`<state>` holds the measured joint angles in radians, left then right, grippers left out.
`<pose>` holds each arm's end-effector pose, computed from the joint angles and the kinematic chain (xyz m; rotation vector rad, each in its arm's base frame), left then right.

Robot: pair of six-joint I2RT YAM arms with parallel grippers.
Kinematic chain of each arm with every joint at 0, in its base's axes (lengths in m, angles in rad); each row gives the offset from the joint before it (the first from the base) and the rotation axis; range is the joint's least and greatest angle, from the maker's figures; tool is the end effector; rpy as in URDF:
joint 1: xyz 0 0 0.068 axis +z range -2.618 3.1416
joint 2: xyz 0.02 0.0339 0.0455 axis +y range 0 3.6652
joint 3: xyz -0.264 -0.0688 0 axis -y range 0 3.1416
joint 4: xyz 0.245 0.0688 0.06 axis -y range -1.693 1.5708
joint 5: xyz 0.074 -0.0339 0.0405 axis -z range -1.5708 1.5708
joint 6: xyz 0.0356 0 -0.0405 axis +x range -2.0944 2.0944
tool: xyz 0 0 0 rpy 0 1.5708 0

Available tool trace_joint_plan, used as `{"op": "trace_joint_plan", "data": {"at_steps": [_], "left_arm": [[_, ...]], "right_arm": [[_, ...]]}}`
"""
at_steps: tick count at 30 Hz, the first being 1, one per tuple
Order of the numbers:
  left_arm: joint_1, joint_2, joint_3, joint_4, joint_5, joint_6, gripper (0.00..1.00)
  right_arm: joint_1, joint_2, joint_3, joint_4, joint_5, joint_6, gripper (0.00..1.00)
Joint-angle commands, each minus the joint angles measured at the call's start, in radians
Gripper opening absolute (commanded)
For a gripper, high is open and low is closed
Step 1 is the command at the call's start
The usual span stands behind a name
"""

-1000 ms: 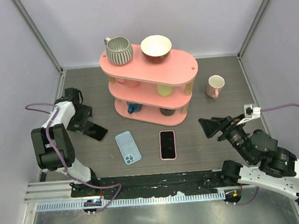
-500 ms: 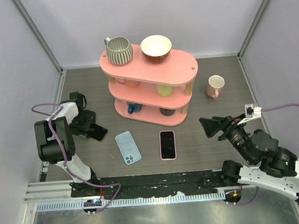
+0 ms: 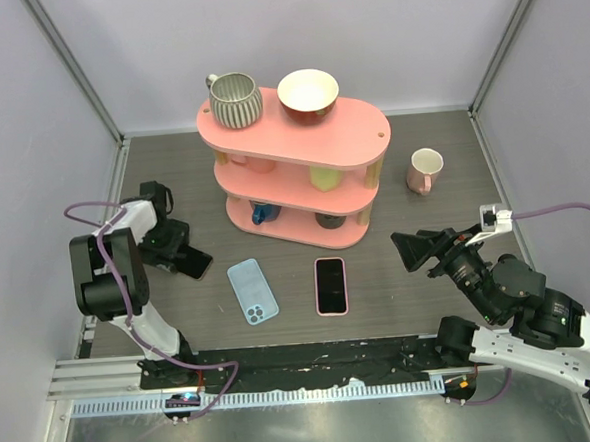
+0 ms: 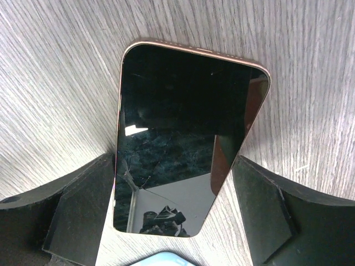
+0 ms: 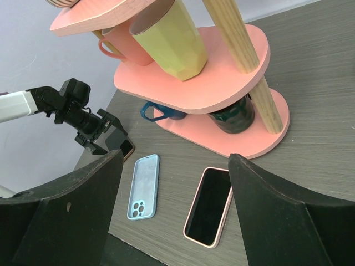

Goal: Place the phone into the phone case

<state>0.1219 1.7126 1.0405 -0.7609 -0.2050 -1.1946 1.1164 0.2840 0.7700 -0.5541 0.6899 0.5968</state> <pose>0.2982 0.0438 0.1614 -1.7995 2.2932 0.1549 0.0451 0.0407 0.3481 0.1073 1.6731 0.7478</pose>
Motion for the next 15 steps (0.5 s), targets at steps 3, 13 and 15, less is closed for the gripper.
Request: {"op": "trace_joint_plan", "data": {"at_steps": [3,13,15], "left_arm": [[-0.013,0.027,-0.013,-0.023,-0.037,0.013,0.81],[-0.027,-0.056,-0.062,-0.038,-0.051,0.139,0.66],[-0.033,-0.09,-0.072,-0.051,-0.037,0.155,0.59]], "right_arm": [[0.002,0.007,0.018,0.029,0.019,0.008,0.83],[0.002,0.037,0.003,0.042,-0.006,0.029,0.83],[0.0,0.041,-0.006,0.056,-0.009,0.032,0.83]]}}
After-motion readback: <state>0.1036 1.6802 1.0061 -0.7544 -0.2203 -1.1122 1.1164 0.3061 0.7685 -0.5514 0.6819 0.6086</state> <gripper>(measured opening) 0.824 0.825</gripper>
